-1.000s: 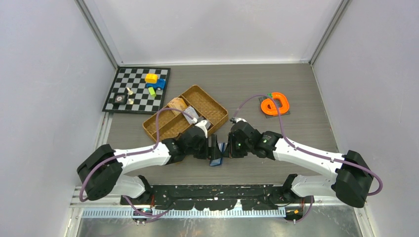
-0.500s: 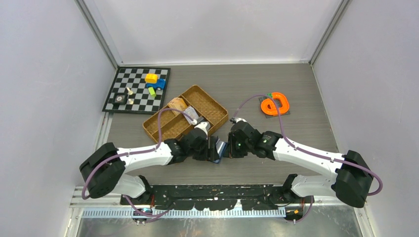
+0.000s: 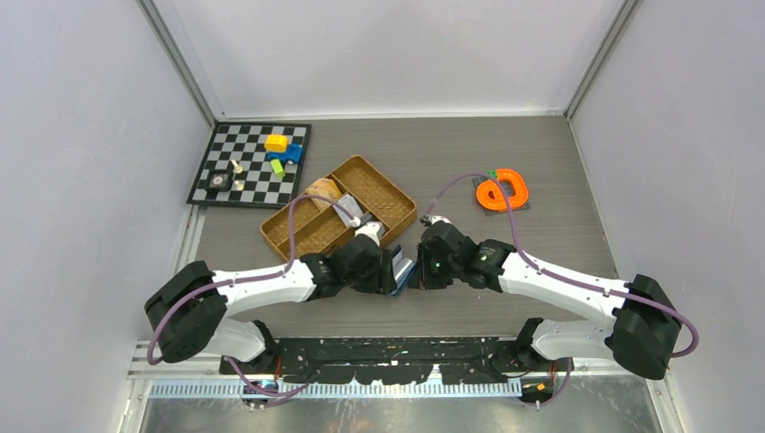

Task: Put the credit cards into the card holder
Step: Open the card holder at the center of the board.

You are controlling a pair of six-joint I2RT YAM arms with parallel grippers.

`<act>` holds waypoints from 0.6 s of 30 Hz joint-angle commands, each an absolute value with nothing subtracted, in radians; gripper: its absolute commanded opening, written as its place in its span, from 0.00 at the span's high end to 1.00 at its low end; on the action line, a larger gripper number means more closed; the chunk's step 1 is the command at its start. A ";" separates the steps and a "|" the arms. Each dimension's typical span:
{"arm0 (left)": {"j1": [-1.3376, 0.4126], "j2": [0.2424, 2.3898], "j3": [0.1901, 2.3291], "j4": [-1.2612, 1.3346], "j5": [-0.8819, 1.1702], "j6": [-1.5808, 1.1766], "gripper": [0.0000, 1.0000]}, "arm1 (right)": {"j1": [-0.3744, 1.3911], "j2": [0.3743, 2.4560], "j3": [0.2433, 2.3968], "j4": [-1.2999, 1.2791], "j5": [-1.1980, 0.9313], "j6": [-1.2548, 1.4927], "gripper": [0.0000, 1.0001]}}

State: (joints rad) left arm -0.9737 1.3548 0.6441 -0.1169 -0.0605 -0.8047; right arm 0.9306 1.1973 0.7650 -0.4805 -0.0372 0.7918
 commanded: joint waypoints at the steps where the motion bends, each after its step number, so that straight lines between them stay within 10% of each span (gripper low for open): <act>1: -0.975 1.333 0.694 -0.154 -0.137 -0.755 0.40 | 0.937 1.193 0.802 -0.472 -0.032 0.780 0.99; 18: -0.975 1.337 0.739 -0.146 -0.212 -0.651 0.40 | 0.937 1.216 0.789 -0.480 -0.066 0.776 0.99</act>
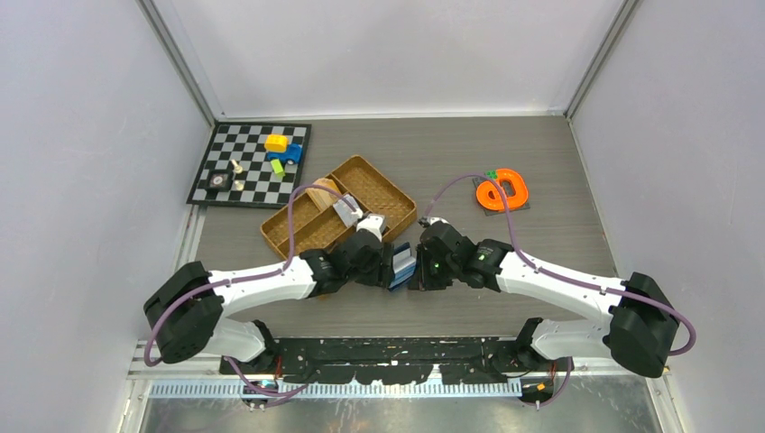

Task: Put the credit cards into the card holder
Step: Open the card holder at the center of the board.

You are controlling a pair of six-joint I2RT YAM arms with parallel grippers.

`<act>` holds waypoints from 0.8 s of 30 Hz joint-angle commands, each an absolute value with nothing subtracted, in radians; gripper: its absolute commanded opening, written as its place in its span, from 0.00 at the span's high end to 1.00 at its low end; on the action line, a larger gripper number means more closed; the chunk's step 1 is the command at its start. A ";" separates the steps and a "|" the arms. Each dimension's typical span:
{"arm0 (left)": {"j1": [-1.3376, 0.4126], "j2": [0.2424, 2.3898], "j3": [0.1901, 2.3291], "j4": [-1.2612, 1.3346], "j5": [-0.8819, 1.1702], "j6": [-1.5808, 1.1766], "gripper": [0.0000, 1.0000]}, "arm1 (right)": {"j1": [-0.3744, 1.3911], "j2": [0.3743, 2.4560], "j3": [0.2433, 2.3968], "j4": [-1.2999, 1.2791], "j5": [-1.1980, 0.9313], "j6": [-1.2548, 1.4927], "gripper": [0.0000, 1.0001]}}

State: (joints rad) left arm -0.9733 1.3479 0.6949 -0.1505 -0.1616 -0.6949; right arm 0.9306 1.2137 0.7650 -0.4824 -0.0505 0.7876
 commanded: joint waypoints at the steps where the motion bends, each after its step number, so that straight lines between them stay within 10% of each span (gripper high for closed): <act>1: -0.976 1.336 0.743 -0.146 -0.216 -0.646 0.41 | 0.937 1.214 0.787 -0.484 -0.066 0.776 0.99; 24: -0.989 1.415 0.802 -0.138 -0.242 -0.516 0.59 | 0.937 1.193 0.794 -0.573 0.037 0.784 0.99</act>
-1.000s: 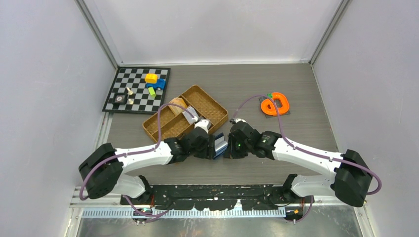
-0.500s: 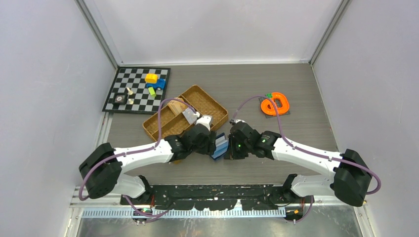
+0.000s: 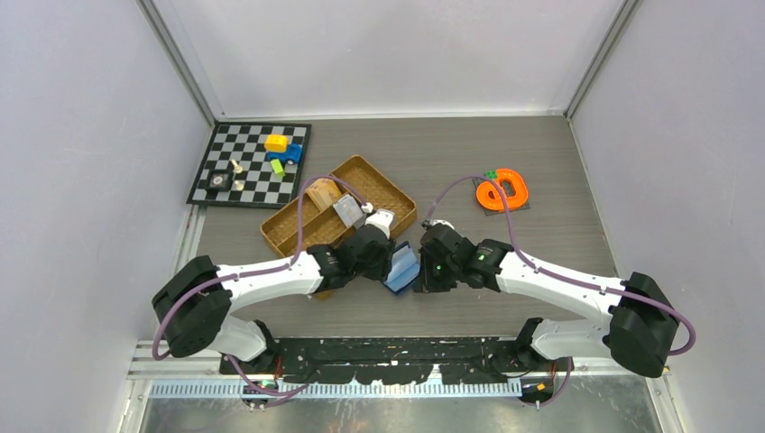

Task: Put the credit cards into the card holder
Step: Open the card holder at the center of the board.

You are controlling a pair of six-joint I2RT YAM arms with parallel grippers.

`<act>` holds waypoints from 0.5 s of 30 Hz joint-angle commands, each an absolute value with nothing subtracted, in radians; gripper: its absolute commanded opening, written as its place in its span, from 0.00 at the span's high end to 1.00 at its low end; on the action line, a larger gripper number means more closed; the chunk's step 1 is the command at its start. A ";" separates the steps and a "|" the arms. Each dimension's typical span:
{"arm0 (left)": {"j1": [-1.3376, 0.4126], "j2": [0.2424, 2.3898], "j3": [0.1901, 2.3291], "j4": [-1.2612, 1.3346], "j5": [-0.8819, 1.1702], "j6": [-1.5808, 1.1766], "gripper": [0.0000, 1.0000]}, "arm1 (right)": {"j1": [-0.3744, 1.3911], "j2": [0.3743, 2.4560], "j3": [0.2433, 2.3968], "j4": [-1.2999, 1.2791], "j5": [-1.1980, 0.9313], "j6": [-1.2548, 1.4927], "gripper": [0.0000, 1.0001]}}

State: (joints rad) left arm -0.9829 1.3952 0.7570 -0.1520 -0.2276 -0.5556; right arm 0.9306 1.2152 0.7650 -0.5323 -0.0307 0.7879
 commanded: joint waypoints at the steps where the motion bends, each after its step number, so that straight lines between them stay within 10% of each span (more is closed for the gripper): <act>1: -0.991 1.424 0.806 -0.136 -0.238 -0.512 0.61 | 0.937 1.194 0.795 -0.579 0.049 0.782 0.99; 15: -0.999 1.405 0.760 -0.128 -0.147 -0.646 1.00 | 0.819 1.280 0.864 -0.748 0.262 0.733 0.99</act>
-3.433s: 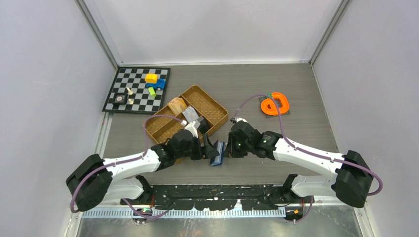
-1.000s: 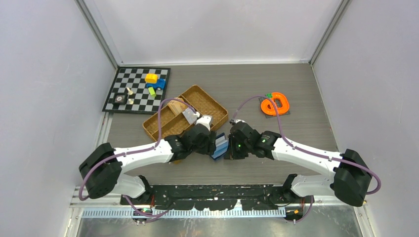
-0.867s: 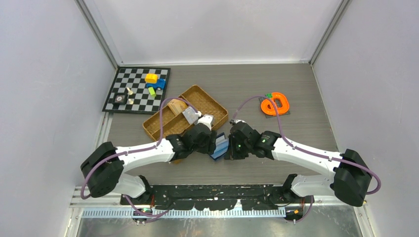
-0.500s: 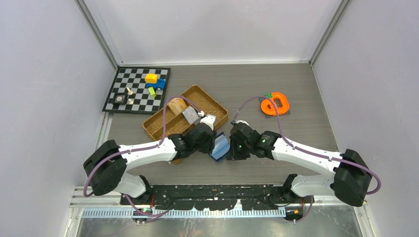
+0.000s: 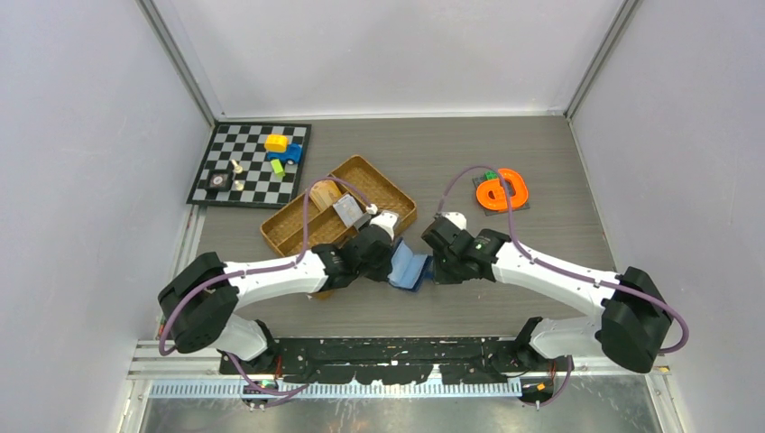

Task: Put the credit cards into the card holder
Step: Open the card holder at the center of the board.

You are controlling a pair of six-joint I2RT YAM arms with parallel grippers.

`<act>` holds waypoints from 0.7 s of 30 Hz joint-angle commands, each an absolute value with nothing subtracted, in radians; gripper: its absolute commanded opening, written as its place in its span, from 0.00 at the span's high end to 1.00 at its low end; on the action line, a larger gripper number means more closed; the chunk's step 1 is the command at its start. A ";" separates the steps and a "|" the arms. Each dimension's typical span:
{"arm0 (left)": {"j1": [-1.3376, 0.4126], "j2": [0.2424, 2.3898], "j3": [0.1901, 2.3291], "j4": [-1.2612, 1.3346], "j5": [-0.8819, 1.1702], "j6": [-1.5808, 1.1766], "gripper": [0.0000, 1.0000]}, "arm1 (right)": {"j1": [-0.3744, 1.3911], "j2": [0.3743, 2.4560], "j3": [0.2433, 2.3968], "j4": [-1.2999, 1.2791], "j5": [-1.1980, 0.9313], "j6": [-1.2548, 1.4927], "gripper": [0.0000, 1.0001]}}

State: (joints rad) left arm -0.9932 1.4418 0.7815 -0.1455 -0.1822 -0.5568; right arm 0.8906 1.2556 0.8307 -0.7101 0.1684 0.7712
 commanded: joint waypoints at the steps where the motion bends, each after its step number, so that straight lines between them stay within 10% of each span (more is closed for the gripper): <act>1: -1.000 1.396 0.741 -0.118 -0.136 -0.679 1.00 | 0.792 1.287 0.862 -0.737 0.260 0.720 1.00; 9: -1.012 1.355 0.614 -0.019 -0.119 -0.883 1.00 | 0.666 1.325 0.880 -0.680 0.228 0.642 0.99; 15: -1.014 1.348 0.582 -0.005 -0.114 -0.943 1.00 | 0.671 1.234 0.918 -0.731 0.176 0.655 0.57; 21: -1.014 1.334 0.563 0.035 -0.104 -0.970 1.00 | 0.724 1.121 0.928 -0.692 0.116 0.709 0.57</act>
